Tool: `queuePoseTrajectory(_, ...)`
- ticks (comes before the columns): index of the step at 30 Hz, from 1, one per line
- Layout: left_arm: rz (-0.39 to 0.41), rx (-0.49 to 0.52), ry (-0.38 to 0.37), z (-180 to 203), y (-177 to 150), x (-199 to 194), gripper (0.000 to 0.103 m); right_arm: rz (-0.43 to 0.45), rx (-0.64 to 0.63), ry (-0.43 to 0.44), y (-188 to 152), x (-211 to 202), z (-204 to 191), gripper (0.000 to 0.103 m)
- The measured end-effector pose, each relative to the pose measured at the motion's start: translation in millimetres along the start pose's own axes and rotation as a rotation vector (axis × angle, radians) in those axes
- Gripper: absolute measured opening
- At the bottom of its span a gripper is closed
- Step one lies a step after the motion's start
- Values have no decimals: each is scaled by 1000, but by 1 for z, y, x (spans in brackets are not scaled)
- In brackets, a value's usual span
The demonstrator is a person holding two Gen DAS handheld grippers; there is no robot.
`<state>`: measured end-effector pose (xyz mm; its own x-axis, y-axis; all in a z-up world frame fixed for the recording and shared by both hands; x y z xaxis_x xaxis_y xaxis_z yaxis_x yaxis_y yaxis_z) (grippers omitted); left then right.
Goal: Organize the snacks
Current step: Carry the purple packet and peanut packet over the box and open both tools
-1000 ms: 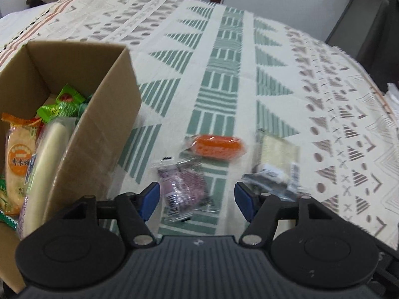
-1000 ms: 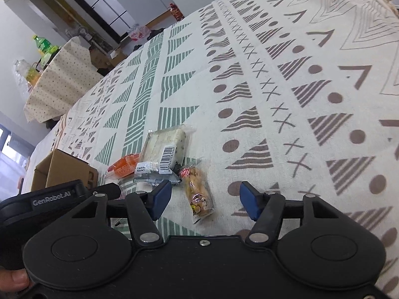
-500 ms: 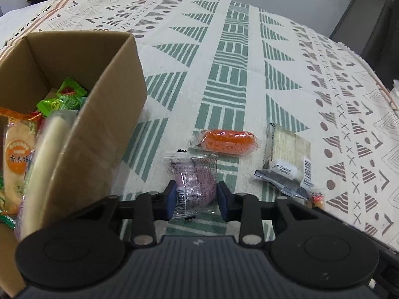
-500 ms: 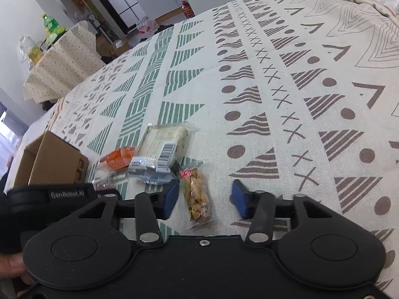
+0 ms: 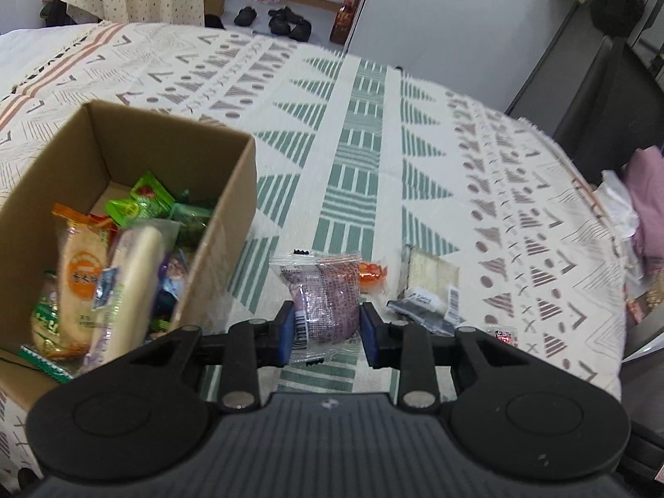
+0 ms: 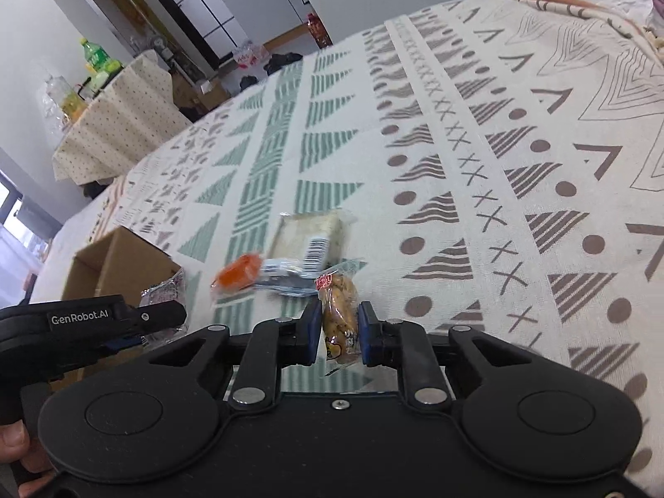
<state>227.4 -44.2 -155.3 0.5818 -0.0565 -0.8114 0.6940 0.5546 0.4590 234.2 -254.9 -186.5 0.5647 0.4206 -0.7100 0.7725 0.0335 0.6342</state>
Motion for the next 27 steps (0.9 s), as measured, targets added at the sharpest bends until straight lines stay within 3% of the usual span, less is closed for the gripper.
queuePoseTrajectory(15, 71, -64, -151, -26, 27, -59, 31, 95, -23, 25, 27, -39, -67, 19)
queuePoseTrajectory(27, 90, -160, -164, -71, 58, -75, 31, 115, -47, 34, 42, -37, -118, 19)
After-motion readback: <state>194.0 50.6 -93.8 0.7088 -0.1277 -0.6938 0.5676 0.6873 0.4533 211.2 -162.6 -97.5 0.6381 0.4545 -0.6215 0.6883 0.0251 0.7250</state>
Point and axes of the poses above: each gripper's, at about its wrist camera, not at the fingertips, and x roughly the way its jaws point, z to its right, y to its top, the point moved 2 cm from there along x, roughly the way its jaws point, and after that the axes turned 14 degrees about -x, right-handed, at the moved point
